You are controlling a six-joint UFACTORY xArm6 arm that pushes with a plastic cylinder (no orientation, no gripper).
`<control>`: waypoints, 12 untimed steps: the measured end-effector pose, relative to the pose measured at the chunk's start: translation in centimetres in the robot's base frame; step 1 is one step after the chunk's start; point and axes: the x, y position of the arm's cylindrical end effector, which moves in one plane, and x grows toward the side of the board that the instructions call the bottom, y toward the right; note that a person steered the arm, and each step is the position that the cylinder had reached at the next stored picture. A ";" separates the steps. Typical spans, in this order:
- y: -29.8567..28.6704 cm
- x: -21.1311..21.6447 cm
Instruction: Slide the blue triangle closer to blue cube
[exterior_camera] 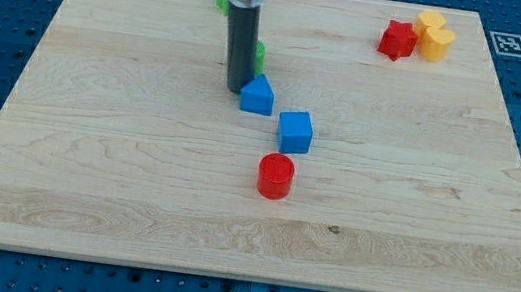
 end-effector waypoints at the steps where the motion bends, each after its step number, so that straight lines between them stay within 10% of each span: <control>1: 0.2 0.7; 12: 1.6 2.9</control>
